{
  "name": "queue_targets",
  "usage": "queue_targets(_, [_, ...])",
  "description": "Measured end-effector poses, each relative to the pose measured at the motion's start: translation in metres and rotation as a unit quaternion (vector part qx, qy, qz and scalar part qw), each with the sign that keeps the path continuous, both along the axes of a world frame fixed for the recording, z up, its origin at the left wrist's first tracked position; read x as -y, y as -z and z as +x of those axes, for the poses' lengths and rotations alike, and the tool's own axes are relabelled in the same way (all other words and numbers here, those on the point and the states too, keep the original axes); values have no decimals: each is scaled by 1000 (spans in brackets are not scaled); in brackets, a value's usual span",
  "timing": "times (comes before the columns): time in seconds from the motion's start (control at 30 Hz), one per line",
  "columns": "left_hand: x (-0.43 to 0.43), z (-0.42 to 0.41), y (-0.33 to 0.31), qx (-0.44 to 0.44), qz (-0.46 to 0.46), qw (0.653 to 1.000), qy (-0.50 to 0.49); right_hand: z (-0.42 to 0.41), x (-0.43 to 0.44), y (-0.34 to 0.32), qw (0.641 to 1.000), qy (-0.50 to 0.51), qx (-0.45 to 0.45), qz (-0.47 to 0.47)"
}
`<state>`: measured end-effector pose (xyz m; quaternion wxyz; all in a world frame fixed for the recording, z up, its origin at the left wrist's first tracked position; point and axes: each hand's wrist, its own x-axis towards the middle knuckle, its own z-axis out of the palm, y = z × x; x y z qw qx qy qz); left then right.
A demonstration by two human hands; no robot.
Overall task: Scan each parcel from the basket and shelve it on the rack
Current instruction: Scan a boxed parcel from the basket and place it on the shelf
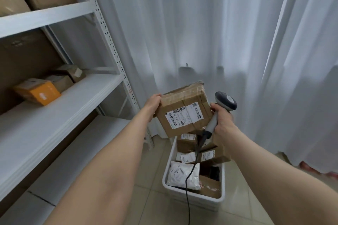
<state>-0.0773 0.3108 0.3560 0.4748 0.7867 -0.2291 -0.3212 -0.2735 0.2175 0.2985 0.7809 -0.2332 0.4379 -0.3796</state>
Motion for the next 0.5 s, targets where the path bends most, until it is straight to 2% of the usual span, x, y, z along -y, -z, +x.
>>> queue_targets(0.13, [-18,10,-6,-7,-8,1000,-26,6,-16,-10,1000,-12,-14,-19])
queue_targets(0.37, [-49,39,-14,19,76,997,-17,37,-45,-34,999,-19,-31,-38])
queue_targets(0.43, [-65,44,-17,-1,66,997,36,48,-52,-42,997,-31,-45,-46])
queue_targets(0.5, [-82,48,-22,-11,76,989,130,56,-58,-47,996,-36,-61,-60])
